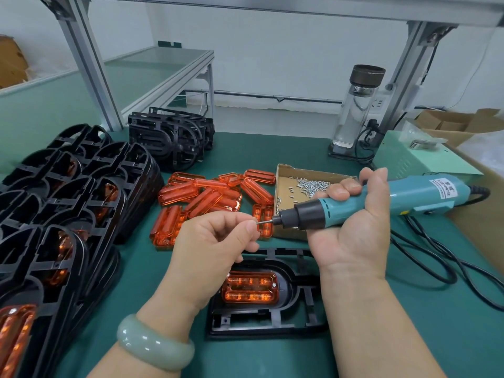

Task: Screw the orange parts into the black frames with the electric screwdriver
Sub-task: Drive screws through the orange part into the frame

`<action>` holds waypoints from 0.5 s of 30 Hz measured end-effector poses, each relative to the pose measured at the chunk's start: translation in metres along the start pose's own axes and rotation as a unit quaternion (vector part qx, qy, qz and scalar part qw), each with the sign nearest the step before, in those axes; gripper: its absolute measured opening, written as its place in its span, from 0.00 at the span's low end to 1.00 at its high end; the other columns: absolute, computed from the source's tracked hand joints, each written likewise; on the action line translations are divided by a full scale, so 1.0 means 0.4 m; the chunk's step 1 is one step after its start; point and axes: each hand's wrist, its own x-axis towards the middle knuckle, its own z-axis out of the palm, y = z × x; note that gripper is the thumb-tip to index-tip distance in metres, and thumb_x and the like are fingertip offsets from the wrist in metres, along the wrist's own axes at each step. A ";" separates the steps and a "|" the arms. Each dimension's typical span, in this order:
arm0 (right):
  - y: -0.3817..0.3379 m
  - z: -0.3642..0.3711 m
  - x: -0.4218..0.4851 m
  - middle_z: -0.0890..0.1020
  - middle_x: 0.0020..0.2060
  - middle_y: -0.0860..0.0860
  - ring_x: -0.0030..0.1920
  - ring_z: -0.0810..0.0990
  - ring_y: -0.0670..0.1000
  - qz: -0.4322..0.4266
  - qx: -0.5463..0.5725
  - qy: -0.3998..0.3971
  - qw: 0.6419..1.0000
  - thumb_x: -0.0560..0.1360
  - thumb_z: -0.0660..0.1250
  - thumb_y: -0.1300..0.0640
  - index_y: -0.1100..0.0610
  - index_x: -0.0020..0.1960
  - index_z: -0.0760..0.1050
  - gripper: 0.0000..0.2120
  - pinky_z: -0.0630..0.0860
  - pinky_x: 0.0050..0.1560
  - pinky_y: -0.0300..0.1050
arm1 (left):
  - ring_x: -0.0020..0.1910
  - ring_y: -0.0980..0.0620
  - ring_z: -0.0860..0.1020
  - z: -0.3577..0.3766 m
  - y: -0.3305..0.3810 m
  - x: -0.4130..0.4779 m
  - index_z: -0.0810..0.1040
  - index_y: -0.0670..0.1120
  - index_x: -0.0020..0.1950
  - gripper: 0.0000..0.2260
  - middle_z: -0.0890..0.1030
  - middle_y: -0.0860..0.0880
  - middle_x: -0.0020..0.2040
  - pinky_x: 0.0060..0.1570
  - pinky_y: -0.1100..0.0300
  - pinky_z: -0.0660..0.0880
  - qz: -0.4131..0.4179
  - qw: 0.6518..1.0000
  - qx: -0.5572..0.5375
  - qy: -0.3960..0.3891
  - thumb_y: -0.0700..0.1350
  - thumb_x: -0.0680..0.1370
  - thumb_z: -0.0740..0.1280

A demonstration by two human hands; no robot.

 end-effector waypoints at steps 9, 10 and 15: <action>0.000 0.000 0.001 0.72 0.28 0.44 0.26 0.70 0.43 0.016 0.002 -0.005 1.000 0.72 0.70 0.51 0.51 0.28 0.76 0.14 0.70 0.35 0.38 | 0.34 0.57 0.82 -0.004 0.007 0.001 0.83 0.54 0.41 0.08 0.84 0.51 0.36 0.32 0.72 0.73 0.028 0.998 0.050 -0.006 0.40 0.73 0.71; -0.002 0.000 0.003 0.71 0.28 0.44 0.26 0.70 0.43 0.016 -0.001 -0.002 1.000 0.72 0.69 0.51 0.51 0.28 0.76 0.14 0.70 0.35 0.38 | 0.35 0.56 0.82 -0.007 0.008 0.001 0.83 0.55 0.42 0.06 0.84 0.52 0.37 0.34 0.71 0.74 0.028 0.998 0.060 -0.008 0.43 0.72 0.71; -0.019 -0.003 0.015 0.71 0.28 0.44 0.26 0.70 0.43 0.014 -0.011 0.023 1.000 0.76 0.67 0.51 0.51 0.38 0.70 0.11 0.70 0.35 0.37 | 0.37 0.64 0.78 -0.065 -0.005 0.015 0.81 0.57 0.39 0.09 0.82 0.61 0.39 0.38 0.78 0.70 0.006 0.969 0.247 0.003 0.42 0.71 0.73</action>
